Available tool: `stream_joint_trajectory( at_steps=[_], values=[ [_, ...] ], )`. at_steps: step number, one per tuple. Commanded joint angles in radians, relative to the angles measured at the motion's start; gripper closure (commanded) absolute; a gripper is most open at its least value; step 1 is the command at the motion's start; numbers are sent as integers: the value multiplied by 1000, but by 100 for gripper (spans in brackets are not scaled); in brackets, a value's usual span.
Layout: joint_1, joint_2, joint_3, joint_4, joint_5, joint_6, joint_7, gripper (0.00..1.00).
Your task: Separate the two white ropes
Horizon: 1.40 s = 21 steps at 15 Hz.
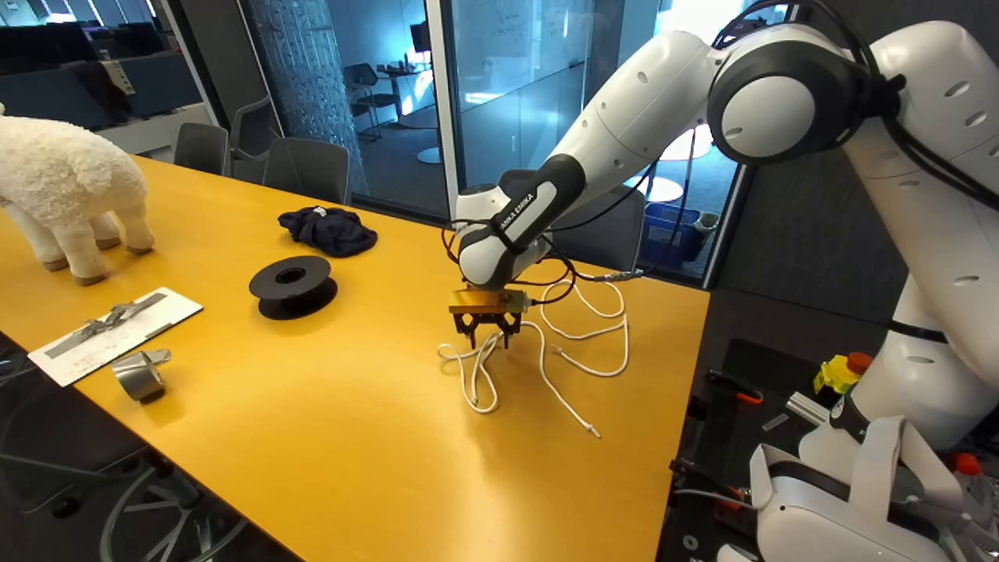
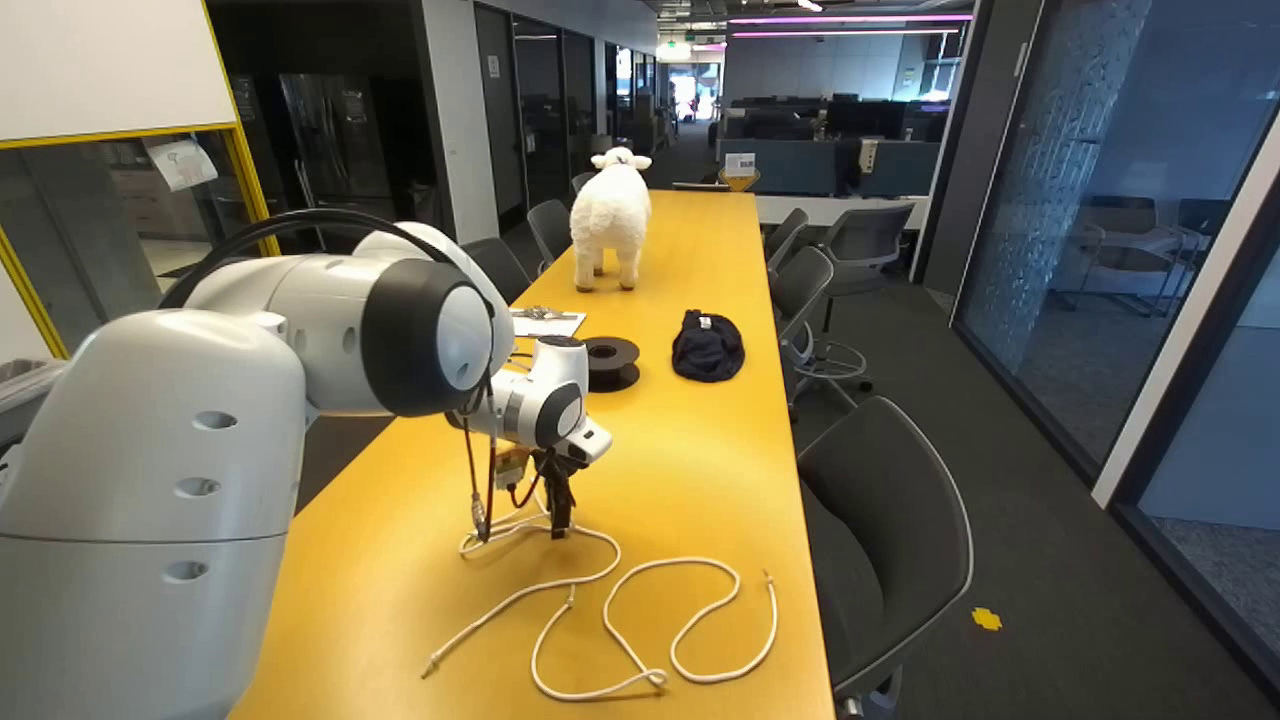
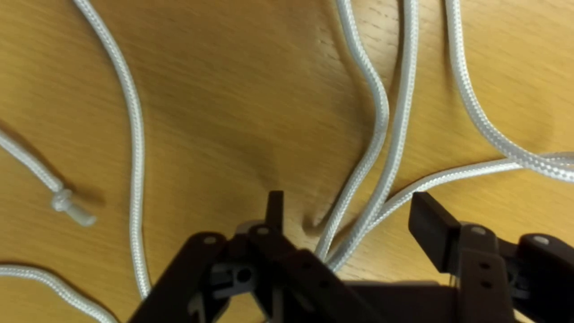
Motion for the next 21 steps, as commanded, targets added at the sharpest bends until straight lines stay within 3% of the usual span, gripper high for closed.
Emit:
stream_joint_trajectory(
  at_steps=[1, 7, 13, 16, 21],
  values=[
    [-7, 11, 10, 28, 3, -1, 16, 58],
    [-2, 1, 6, 18, -5, 4, 15, 98],
    [-9, -34, 27, -20, -13, 12, -50, 98],
    [-22, -92, 72, -69, 5, 6, -151, 98],
    [13, -223, 129, -184, 3, 13, -250, 98]
  ],
)
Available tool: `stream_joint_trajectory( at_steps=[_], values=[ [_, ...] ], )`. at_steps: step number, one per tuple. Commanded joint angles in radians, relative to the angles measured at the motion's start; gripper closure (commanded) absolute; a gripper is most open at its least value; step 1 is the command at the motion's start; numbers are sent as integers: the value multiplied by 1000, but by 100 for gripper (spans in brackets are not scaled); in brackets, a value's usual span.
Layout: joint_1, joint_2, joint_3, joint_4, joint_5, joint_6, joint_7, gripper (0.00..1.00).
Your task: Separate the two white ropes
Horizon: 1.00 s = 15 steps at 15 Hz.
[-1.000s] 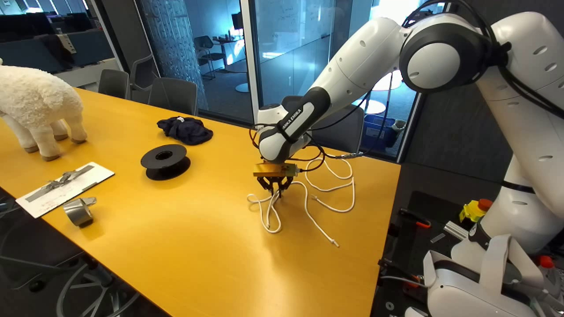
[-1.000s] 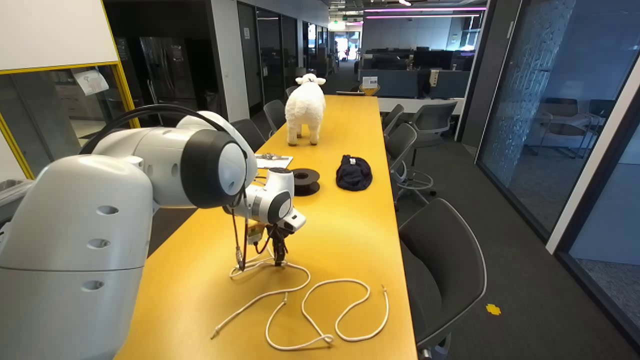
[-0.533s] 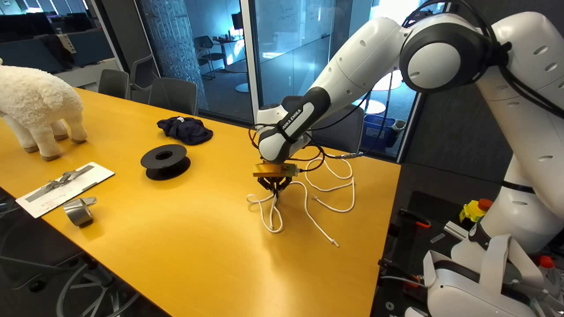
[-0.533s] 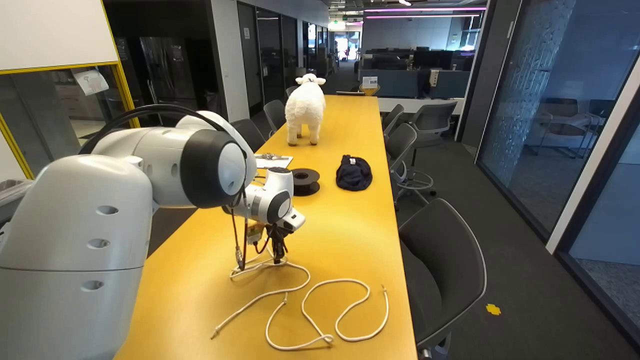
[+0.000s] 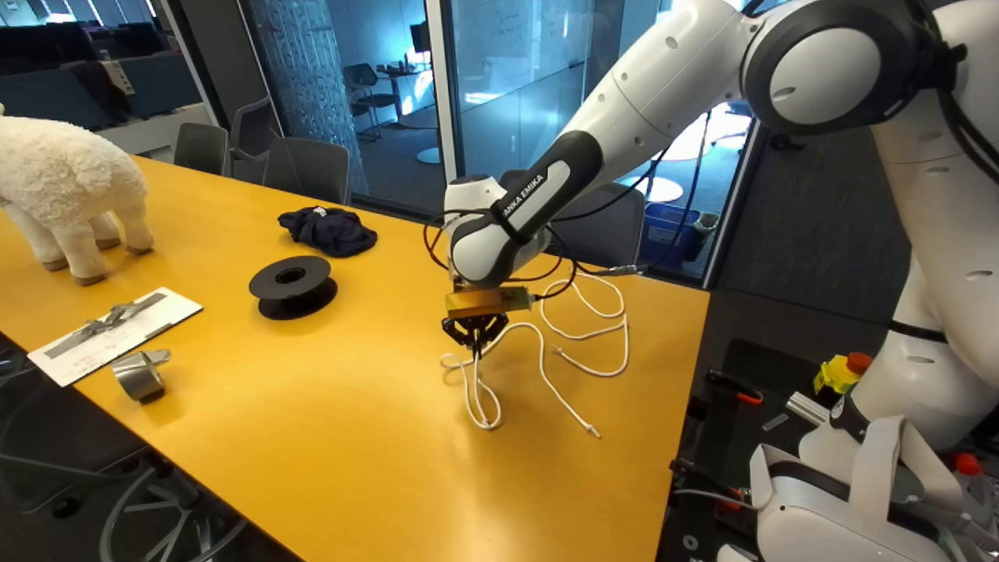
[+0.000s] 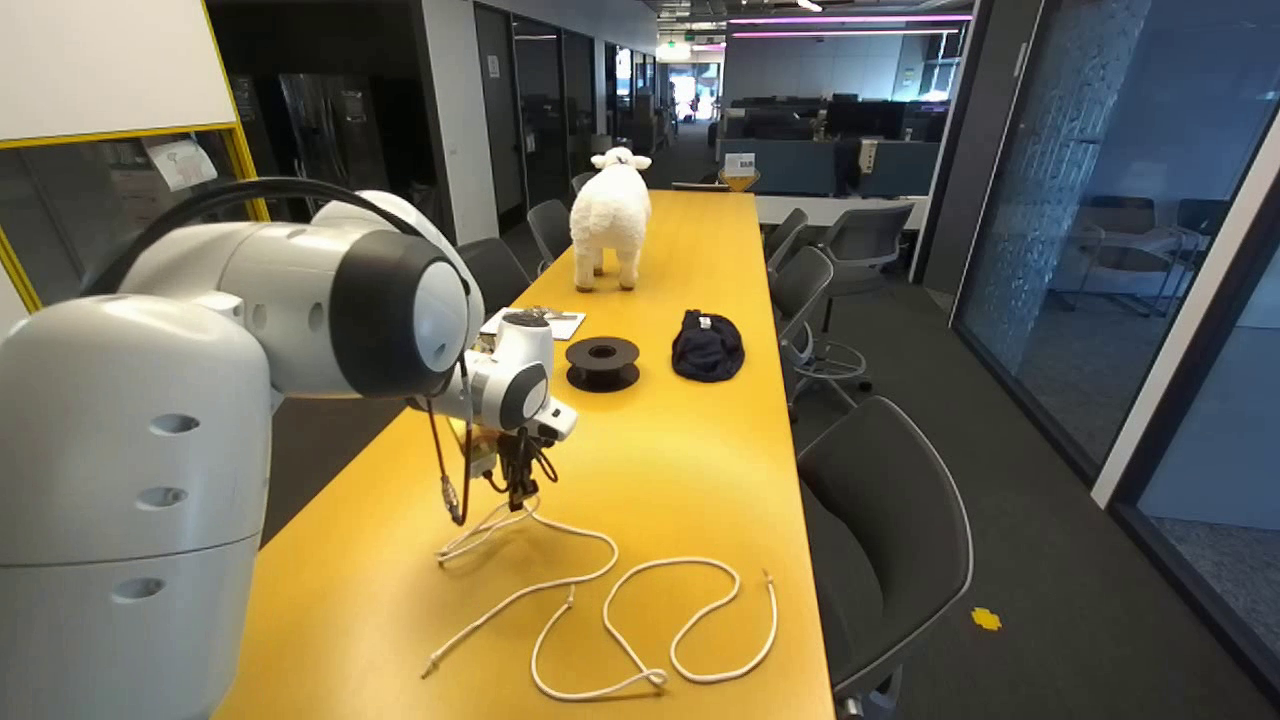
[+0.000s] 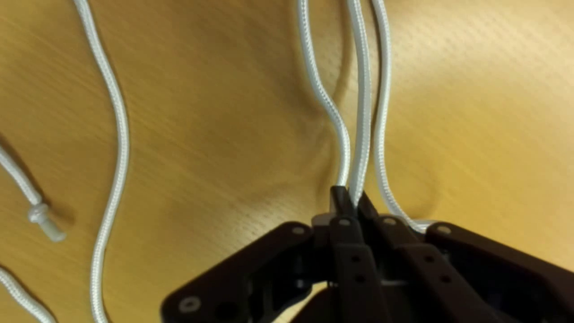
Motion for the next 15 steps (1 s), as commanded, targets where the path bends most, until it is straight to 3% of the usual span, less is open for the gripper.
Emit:
stream_joint_trajectory(
  at_steps=[1, 5, 9, 15],
  values=[
    [22, -148, 49, -134, 7, 13, -83, 98],
    [19, -267, 119, -234, 49, 13, -199, 98],
    [-25, -355, 196, -256, 225, -55, -411, 98],
    [-92, -476, 188, -348, 401, -245, -771, 99]
  ],
)
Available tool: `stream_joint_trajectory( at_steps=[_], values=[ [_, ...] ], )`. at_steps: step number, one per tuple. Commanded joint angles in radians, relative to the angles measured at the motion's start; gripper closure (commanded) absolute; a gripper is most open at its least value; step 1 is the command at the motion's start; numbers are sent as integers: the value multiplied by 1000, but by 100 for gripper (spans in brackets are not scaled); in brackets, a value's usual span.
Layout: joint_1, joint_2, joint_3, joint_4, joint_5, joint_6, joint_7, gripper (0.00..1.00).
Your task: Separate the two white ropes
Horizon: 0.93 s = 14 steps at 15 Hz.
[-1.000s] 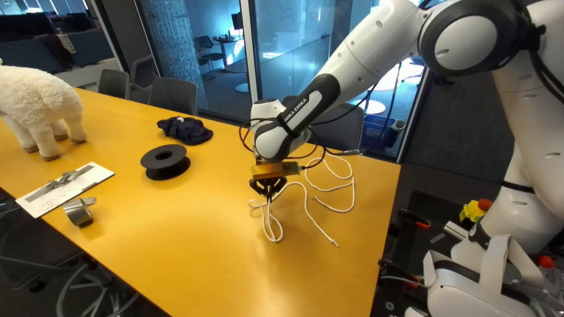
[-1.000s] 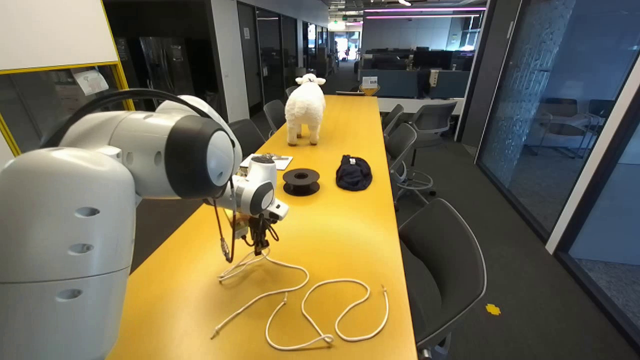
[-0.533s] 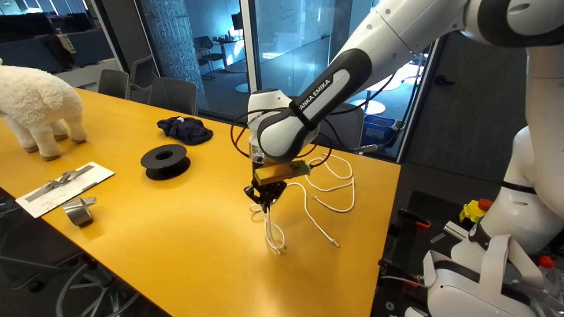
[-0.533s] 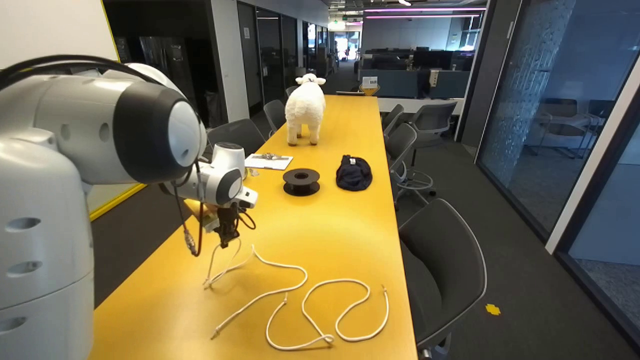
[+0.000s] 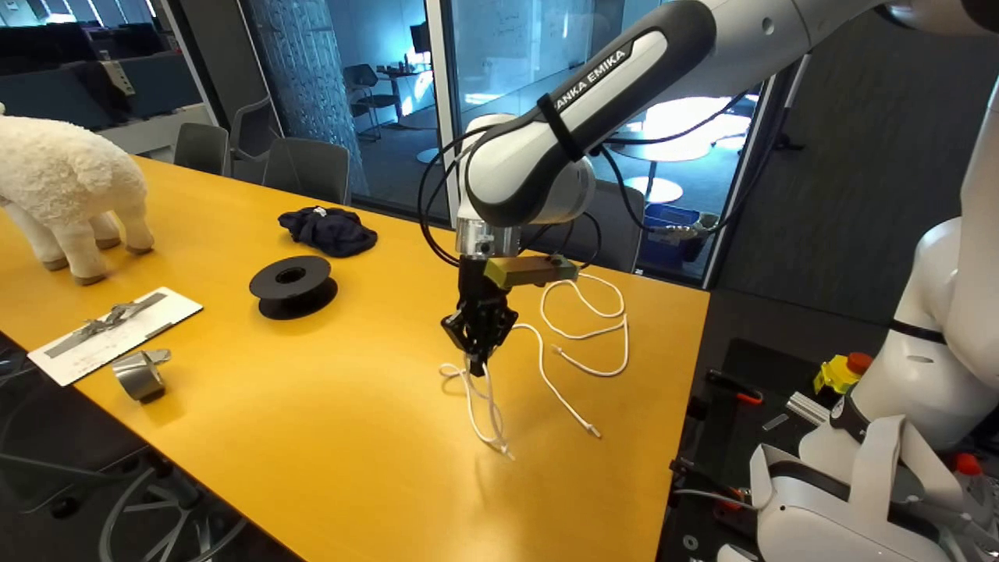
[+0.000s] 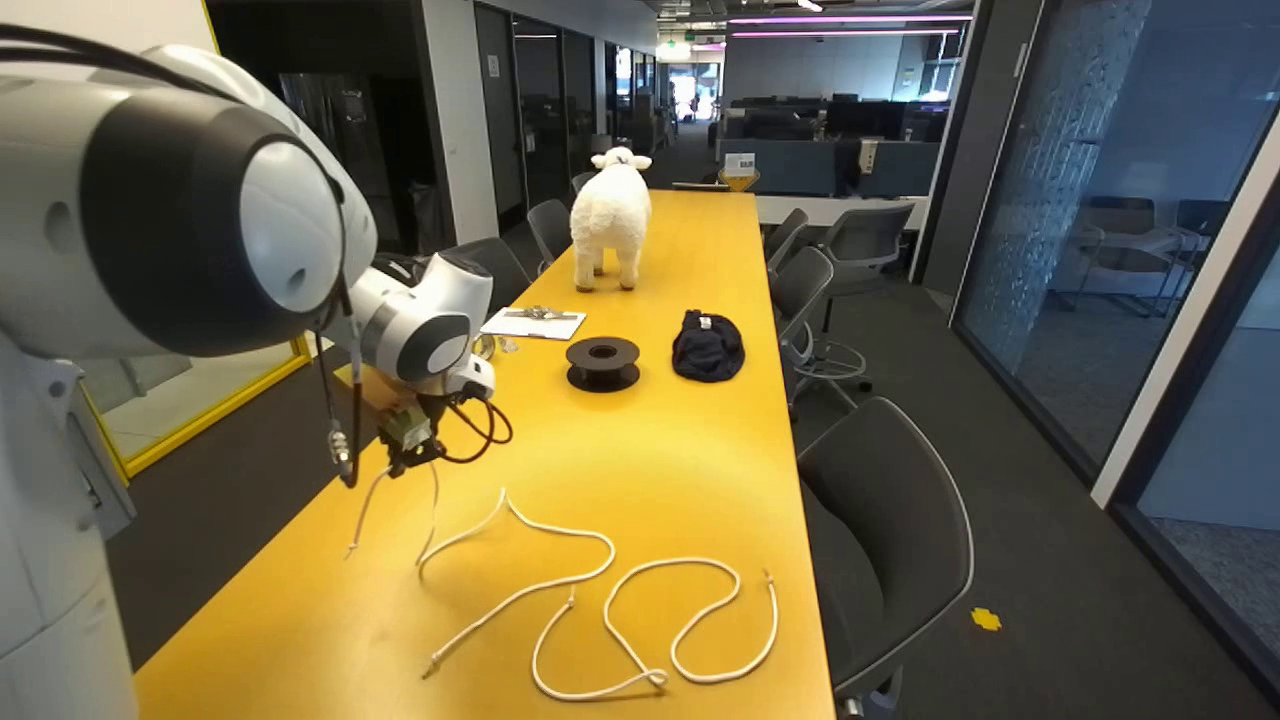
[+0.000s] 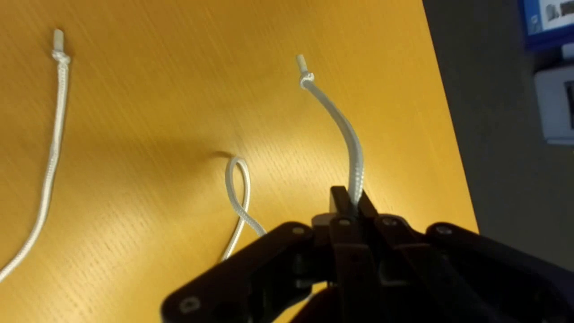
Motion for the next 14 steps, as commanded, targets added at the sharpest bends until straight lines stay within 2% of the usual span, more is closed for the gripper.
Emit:
stream_joint_trajectory(
  at_steps=[1, 3, 8, 11, 14],
  values=[
    [-63, -100, -11, -100, 90, -108, -255, 99],
    [-87, -106, -27, -135, 120, -141, -402, 99],
    [-125, -6, -50, -145, 167, -185, -739, 99],
    [-142, 48, -49, -139, 188, -185, -835, 99],
    [-133, 101, -43, -134, 209, -127, -838, 99]
  ],
)
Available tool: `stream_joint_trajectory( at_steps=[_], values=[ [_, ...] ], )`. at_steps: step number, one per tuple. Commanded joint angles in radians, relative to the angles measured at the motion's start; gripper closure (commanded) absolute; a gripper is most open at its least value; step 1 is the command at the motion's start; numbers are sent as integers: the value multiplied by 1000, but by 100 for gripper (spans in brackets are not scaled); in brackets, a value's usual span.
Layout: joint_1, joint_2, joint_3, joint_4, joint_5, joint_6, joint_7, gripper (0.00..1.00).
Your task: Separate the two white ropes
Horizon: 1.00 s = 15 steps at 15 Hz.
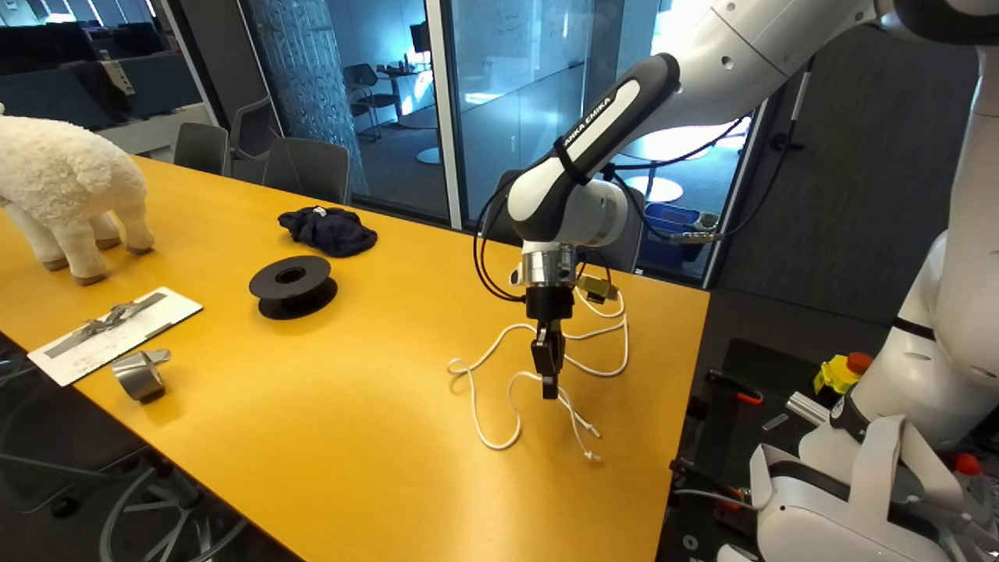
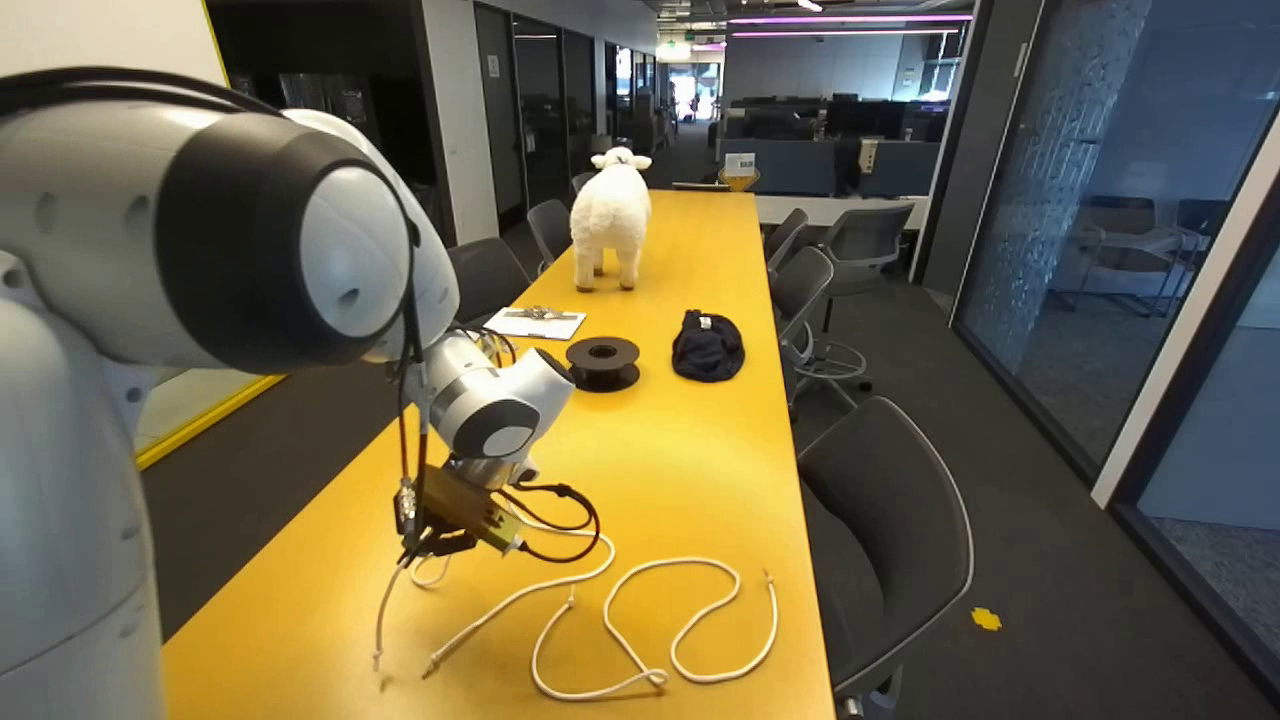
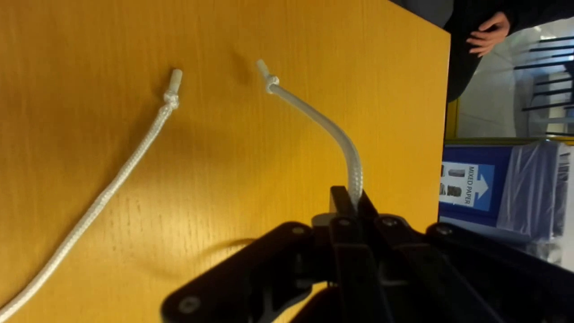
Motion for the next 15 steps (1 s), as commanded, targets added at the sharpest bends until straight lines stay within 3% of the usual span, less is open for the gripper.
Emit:
stream_joint_trajectory(
  at_steps=[1, 9, 15],
  values=[
    [2, 56, 9, 25, 37, 40, -34, 99],
    [-8, 149, 27, 57, 49, 156, -18, 99],
    [-17, 194, 37, 88, 47, 179, -11, 99]
  ],
)
